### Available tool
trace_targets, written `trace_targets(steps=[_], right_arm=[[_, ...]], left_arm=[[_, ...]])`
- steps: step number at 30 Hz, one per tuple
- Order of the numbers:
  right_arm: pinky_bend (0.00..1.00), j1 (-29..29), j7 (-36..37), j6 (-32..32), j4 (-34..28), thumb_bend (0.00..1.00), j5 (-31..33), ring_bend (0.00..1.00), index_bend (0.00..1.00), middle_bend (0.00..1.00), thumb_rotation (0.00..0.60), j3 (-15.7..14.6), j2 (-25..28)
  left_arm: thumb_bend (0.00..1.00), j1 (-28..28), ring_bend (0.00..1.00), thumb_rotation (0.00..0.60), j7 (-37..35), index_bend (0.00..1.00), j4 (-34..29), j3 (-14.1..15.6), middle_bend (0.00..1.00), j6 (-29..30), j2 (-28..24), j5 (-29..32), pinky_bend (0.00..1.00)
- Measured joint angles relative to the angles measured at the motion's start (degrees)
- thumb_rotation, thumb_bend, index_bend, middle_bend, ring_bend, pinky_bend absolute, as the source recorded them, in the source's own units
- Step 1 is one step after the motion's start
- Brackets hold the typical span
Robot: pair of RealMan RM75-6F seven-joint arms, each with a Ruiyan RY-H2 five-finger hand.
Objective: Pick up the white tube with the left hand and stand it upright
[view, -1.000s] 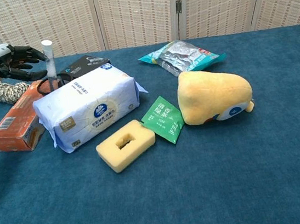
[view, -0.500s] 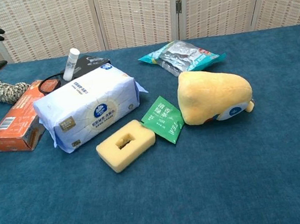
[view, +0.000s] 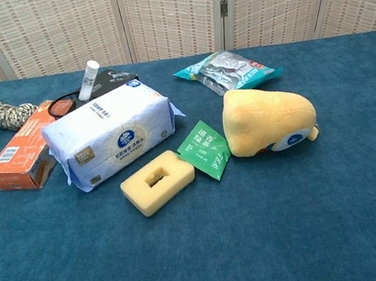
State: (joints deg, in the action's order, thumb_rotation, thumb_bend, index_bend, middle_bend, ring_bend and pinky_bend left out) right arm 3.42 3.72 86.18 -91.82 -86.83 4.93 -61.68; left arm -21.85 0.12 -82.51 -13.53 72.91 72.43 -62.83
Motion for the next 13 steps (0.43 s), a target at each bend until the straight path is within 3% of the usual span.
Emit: trace_targets(steps=[6, 13], right_arm=[[0.27, 0.6, 0.9, -0.8, -0.4, 0.19, -1.0, 0.16, 0.1, 0.23, 0.6, -0.5, 0.1], [0.27, 0.6, 0.1, -0.1, -0.5, 0.19, -1.9, 0.16, 0.11, 0.23, 0.6, -1.0, -1.0]], left_arm=[[0.4, 6.1, 0.1, 0.6, 0.3, 0.25, -7.0, 4.5, 0.19, 7.9, -3.6, -6.7, 0.12], [0.4, 11.3, 0.1, 0.6, 0.4, 0.25, -10.6, 9.0, 0.19, 14.1, -4.9, -14.3, 0.12]])
